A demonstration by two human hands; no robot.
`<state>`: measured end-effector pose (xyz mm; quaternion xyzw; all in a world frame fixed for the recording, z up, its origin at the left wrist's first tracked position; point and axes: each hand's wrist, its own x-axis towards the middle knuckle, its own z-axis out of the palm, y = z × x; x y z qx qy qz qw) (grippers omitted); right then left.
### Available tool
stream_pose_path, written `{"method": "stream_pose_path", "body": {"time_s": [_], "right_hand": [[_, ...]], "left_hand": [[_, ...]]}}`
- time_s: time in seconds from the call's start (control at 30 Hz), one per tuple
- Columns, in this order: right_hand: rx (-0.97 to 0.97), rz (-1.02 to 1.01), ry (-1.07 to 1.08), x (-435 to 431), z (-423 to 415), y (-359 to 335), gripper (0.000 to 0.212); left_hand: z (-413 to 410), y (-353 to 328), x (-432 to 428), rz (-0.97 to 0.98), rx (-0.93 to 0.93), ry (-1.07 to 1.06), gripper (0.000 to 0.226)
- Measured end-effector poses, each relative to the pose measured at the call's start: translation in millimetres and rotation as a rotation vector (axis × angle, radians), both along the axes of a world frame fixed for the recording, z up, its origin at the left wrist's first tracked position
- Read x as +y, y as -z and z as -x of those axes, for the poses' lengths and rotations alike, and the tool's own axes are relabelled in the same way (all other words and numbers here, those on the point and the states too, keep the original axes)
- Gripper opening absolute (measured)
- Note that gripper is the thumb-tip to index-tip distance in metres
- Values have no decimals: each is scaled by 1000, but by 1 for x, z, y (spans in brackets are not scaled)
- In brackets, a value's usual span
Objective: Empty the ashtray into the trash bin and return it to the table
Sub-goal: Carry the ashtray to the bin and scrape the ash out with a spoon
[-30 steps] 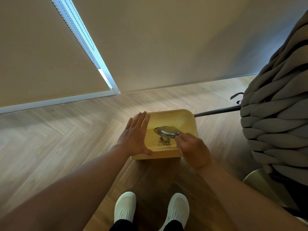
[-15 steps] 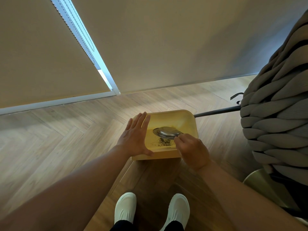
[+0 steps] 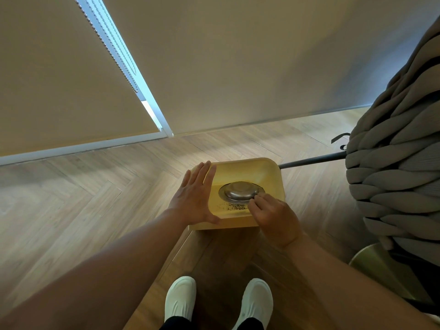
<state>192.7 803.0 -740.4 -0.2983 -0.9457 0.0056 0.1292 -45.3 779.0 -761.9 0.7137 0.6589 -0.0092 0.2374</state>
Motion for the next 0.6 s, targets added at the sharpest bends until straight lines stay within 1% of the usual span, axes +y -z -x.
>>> {"method": "stream_pose_path", "body": {"time_s": [0.23, 0.43, 0.6], "right_hand": [[75, -14, 37, 0, -4, 5, 25], [98, -12, 33, 1, -7, 2, 29], [136, -45, 33, 9, -8, -4, 21]], "left_hand": [[1, 1, 0, -8, -3, 2, 145], [-1, -1, -2, -5, 4, 1, 146], [1, 0, 0, 2, -7, -6, 147]]}}
